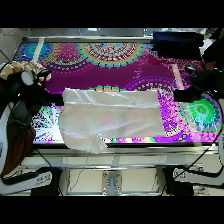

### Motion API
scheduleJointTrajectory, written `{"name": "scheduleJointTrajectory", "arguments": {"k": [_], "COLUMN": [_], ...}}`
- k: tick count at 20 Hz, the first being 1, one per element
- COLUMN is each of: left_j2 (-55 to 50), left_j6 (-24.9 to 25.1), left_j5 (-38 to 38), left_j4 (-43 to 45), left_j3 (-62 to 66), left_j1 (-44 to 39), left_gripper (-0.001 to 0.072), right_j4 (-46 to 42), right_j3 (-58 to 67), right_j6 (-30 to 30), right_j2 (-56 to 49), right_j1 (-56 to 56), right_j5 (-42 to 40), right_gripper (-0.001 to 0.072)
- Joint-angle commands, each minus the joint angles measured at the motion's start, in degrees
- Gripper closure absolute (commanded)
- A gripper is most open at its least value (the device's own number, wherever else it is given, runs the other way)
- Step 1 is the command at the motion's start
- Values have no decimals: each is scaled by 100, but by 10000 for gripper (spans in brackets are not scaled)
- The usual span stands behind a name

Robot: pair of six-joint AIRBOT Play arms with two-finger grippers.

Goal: Fold the shirts.

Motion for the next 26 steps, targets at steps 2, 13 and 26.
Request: {"name": "scheduleJointTrajectory", "arguments": {"k": [2,13,26], "left_j2": [2310,2994,2485], "left_j6": [-339,-575,485], "left_j5": [-109,953,684], "left_j4": [-1331,-1823,-3412], "left_j3": [-2955,-4750,-4675], "left_j1": [616,758,754], "left_gripper": [11,12,698], "right_j4": [791,1434,1110], "right_j3": [-901,-966,-951], "right_j6": [-319,-588,-634], "right_j2": [918,916,1187], "right_j1": [-1097,-1257,-1266], "right_j5": [-358,-564,-778], "right_gripper": [357,359,463]}}
